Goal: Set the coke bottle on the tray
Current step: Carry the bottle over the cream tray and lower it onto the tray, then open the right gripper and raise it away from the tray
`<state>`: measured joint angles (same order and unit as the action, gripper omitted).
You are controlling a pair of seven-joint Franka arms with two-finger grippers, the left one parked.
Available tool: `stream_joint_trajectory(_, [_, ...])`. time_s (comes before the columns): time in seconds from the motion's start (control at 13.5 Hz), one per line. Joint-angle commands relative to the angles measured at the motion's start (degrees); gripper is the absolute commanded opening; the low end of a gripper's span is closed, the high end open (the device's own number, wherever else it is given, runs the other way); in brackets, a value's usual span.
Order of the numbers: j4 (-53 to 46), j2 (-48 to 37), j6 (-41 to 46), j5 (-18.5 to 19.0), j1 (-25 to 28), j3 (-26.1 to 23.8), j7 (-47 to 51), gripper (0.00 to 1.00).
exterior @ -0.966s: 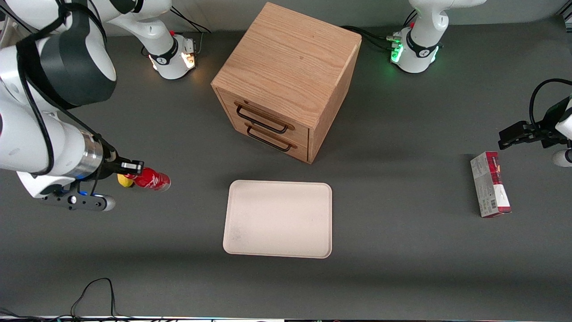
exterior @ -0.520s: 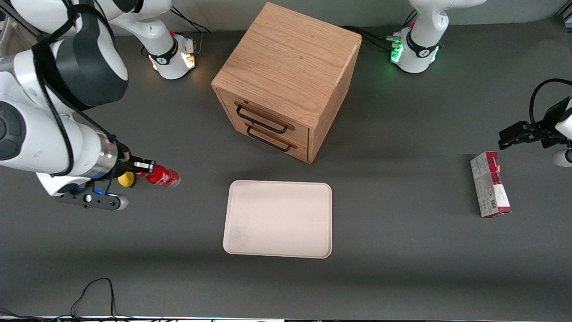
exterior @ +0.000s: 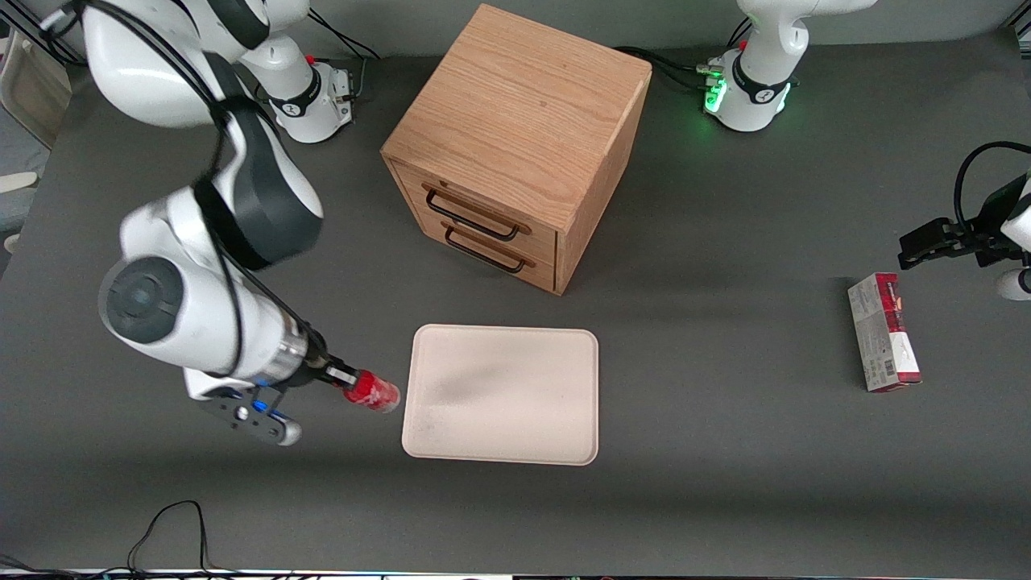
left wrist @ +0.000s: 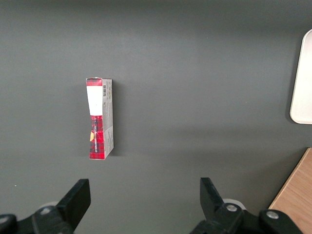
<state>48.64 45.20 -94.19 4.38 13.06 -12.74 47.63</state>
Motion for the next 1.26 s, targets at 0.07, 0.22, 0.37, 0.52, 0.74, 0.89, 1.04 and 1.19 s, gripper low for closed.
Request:
stream_joint_trajectory(0.07, [-1.8,3.8,-5.1,1.1,2.2,0.4,3.1,0.00])
stream_joint_trajectory(0.22, [-1.7,6.2,-8.1,5.3,4.0,0.3,4.8,0.00])
stream_joint_trajectory(0.37, [-1.5,7.0,-9.3,5.7,4.4,0.2,5.5,0.00])
stream_joint_trajectory(0.52, [-1.3,7.6,-9.3,5.7,4.5,0.2,5.5,0.00])
stream_joint_trajectory(0.74, [-1.2,8.4,-9.4,5.8,4.8,0.2,5.5,0.00])
stream_joint_trajectory(0.89, [-1.1,8.5,-9.3,5.7,4.8,0.3,5.5,0.00])
stream_joint_trajectory(1.04, [-1.1,8.5,-9.3,5.8,4.8,0.3,5.5,0.00])
stream_joint_trajectory(1.19, [-1.1,8.5,-9.3,5.7,4.7,0.3,5.5,0.01])
